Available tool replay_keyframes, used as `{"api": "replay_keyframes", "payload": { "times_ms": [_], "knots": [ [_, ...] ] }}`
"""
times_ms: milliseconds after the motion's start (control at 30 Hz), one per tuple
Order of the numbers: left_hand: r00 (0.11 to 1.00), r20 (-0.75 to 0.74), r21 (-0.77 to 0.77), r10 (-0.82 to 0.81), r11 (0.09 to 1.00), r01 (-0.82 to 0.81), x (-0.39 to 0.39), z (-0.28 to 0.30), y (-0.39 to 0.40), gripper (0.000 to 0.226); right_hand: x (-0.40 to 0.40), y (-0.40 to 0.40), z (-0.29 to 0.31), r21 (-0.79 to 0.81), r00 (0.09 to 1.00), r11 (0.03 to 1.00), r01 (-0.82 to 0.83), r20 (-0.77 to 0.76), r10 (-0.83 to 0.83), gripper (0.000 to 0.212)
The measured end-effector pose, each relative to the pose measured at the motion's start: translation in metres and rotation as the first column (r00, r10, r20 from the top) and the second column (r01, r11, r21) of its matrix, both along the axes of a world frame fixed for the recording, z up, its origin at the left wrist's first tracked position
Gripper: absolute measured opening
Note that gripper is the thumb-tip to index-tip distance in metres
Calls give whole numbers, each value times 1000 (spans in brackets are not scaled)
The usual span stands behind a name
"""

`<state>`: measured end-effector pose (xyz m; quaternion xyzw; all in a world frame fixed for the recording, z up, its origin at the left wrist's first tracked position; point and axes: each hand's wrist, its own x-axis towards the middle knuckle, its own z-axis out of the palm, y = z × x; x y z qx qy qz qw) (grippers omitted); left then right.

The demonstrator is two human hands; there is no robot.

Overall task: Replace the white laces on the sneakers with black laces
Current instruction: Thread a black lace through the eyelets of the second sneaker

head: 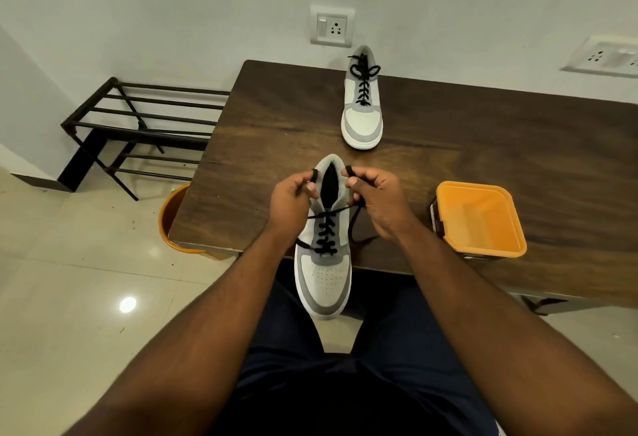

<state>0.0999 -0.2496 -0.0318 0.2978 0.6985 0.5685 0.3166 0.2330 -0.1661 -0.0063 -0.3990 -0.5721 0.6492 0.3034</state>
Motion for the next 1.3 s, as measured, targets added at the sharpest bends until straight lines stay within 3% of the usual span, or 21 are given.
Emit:
{"api": "replay_keyframes", "payload": {
  "times_ms": [100,233,467,633,700,800,867,967,1100,1200,1300],
  "knots": [
    [997,59,-28,40,999,-39,-2,-10,-4,26,8,6,-16,73,980,996,-54,193,40,24],
    [1000,16,8,8,1000,-8,-3,-1,-2,30,0,12,-9,174,953,972,-155,287,101,30],
    [968,-177,34,-179,982,188,-2,20,6,32,-8,9,17,296,958,913,-282,141,250,31],
    [891,-326,2,-316,942,334,-4,10,-2,31,-1,17,21,309,852,825,-473,397,340,61],
    [879,-337,-12,-336,936,353,-3,10,-5,32,1,18,25,264,821,821,-507,438,366,40],
    [901,-261,0,-348,933,360,0,15,-8,37,4,16,24,242,862,875,-420,408,301,17],
    [917,-222,16,-331,939,342,-2,13,-8,40,6,14,22,277,867,888,-366,448,218,14],
    [945,-220,42,-243,965,258,-1,10,-5,18,7,11,16,336,828,866,-371,542,145,16],
    [955,-262,29,-141,988,154,6,4,0,13,8,7,11,391,818,837,-383,564,111,25],
    [989,-144,-13,-34,999,32,10,-3,5,15,7,8,9,442,768,767,-465,632,102,46],
    [994,34,-70,105,992,-102,15,0,13,18,6,7,6,587,823,651,-481,557,106,58]
  ]
}}
